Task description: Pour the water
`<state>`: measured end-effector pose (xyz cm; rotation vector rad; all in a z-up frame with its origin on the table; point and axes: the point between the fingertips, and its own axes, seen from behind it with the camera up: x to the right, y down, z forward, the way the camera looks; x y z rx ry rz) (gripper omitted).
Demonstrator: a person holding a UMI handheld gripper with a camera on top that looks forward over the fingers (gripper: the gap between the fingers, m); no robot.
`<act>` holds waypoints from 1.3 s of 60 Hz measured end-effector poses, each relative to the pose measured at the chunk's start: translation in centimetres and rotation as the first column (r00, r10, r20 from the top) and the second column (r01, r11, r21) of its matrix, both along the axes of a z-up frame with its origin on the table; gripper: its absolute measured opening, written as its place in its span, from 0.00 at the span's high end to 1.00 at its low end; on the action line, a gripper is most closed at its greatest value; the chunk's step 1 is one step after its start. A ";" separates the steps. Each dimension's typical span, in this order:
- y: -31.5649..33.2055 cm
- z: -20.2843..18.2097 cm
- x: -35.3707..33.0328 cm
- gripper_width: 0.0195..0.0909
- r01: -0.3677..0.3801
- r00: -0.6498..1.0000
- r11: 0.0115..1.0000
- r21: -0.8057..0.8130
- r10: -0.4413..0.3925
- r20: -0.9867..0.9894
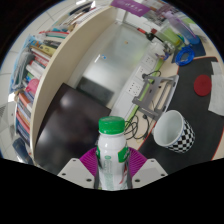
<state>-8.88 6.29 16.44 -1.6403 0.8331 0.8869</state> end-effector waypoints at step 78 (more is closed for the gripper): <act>0.8 8.9 20.4 0.74 0.190 0.770 0.981 -0.025 -0.133 0.624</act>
